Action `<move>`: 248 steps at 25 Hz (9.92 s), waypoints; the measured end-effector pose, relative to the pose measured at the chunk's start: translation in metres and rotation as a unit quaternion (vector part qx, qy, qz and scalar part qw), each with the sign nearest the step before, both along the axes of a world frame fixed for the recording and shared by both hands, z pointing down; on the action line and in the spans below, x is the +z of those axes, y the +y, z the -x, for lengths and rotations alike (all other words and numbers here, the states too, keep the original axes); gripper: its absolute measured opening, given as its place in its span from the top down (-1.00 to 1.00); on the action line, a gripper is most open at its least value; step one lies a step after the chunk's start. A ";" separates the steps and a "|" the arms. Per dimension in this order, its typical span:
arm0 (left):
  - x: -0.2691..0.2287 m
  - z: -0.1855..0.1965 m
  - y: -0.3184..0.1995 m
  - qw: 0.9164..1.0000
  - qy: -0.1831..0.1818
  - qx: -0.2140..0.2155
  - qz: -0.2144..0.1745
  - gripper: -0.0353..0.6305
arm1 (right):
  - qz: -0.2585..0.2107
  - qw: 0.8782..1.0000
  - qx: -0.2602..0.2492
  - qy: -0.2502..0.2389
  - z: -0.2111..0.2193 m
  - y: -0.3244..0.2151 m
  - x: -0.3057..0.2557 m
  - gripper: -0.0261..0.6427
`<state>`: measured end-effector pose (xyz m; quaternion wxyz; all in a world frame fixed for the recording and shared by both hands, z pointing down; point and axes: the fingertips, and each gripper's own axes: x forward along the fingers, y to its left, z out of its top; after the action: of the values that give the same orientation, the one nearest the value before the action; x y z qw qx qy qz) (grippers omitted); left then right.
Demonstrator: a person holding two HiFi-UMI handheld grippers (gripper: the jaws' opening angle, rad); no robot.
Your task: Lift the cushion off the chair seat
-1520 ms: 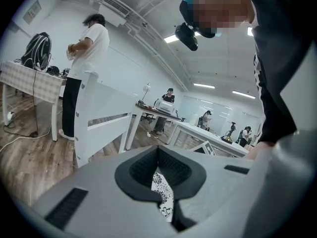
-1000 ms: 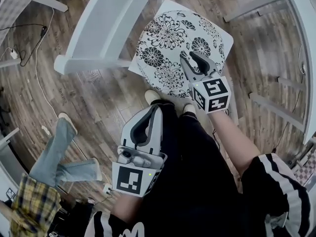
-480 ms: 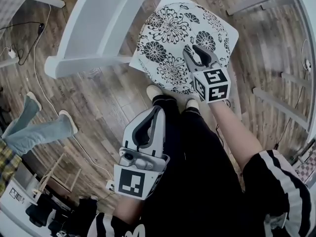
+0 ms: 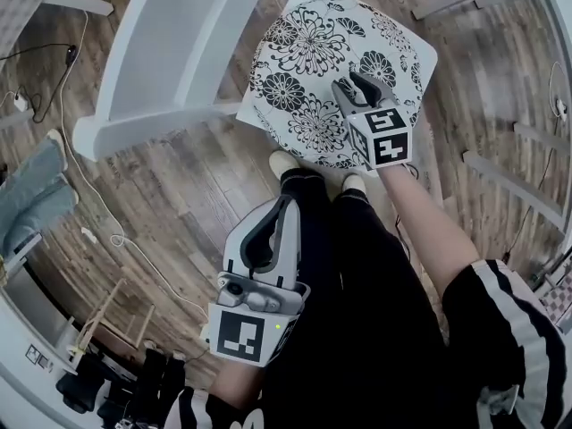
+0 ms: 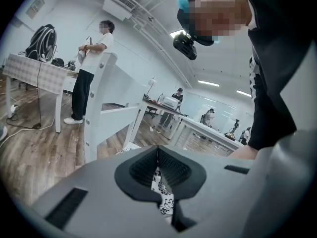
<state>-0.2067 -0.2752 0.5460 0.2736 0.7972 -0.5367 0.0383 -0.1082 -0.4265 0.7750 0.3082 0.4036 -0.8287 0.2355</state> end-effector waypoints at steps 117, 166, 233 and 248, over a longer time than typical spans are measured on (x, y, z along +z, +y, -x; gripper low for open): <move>-0.102 -0.069 -0.012 0.995 -0.002 0.021 -0.092 0.89 | -0.037 0.997 -0.018 -0.064 -0.040 0.007 -0.144 0.82; -0.221 -0.109 0.025 0.972 -0.067 0.004 -0.225 0.89 | -0.264 0.937 -0.030 -0.227 -0.072 0.064 -0.426 0.82; -0.202 -0.121 0.347 0.974 -0.060 0.027 -0.216 0.89 | -0.302 0.915 -0.003 -0.268 -0.087 0.405 -0.433 0.82; -0.217 -0.155 0.381 0.969 -0.065 0.043 -0.235 0.89 | -0.314 0.910 0.001 -0.270 -0.119 0.448 -0.444 0.82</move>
<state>-0.0518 0.1059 0.3287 0.0407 0.8574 -0.5124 -0.0255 0.0112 0.0217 0.3306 -0.0704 0.4015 -0.9110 0.0631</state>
